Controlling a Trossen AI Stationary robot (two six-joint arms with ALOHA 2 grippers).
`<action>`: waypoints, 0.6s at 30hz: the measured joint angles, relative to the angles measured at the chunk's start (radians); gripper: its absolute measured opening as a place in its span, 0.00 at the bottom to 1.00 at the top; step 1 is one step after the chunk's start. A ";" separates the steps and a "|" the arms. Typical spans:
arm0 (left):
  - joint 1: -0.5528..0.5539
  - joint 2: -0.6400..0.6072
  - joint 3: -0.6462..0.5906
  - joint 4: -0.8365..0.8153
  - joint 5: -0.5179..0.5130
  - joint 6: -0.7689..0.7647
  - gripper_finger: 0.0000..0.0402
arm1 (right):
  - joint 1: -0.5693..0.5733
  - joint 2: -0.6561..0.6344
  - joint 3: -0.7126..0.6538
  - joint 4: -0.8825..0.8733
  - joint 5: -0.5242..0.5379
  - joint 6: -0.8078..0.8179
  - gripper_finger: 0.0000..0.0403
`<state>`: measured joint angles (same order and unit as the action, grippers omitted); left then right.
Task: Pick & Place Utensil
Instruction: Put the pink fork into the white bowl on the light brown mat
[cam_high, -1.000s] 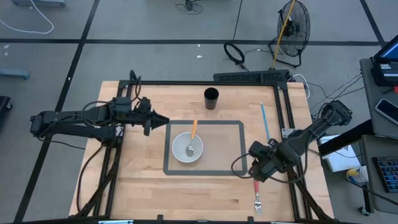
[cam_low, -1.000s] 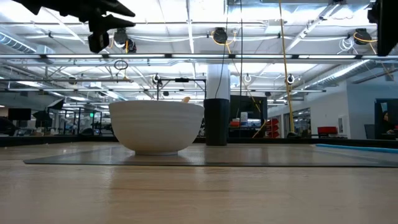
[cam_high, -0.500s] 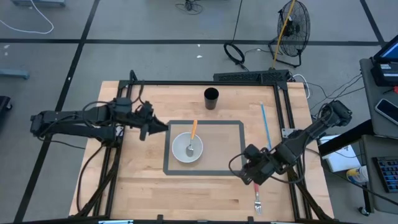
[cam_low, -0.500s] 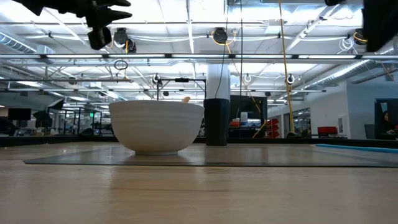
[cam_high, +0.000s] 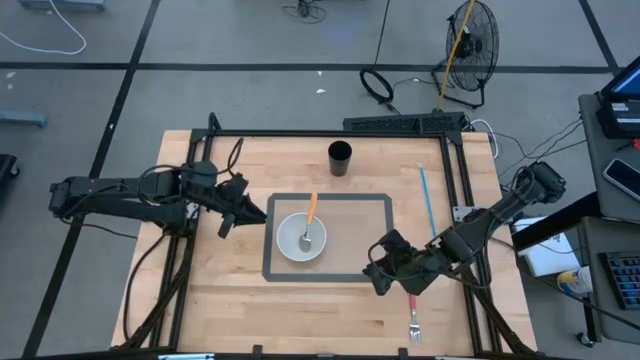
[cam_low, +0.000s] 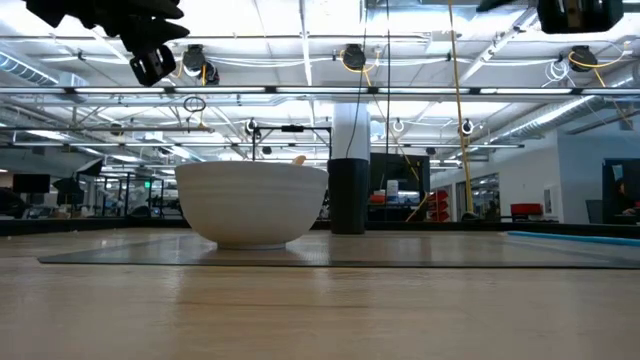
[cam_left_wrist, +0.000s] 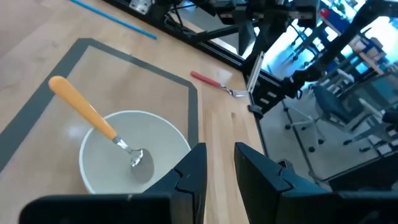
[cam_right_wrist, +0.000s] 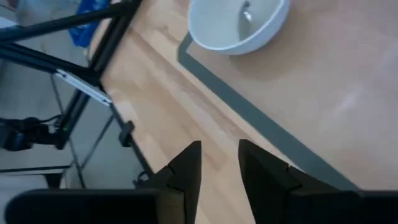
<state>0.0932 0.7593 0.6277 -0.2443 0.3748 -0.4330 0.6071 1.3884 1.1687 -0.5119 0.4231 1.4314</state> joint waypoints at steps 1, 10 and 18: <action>-0.003 0.000 0.000 -0.003 0.000 0.007 0.21 | 0.000 0.000 0.000 0.010 0.000 -0.002 0.22; -0.023 0.000 0.000 -0.016 -0.002 0.020 0.21 | -0.006 0.000 0.000 0.227 -0.001 -0.173 0.12; -0.024 0.000 0.000 0.007 -0.044 -0.023 0.21 | -0.012 -0.002 0.073 0.247 0.000 -0.486 0.12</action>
<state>0.0696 0.7593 0.6277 -0.2375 0.3305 -0.4563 0.5953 1.3865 1.2414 -0.2649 0.4229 0.9455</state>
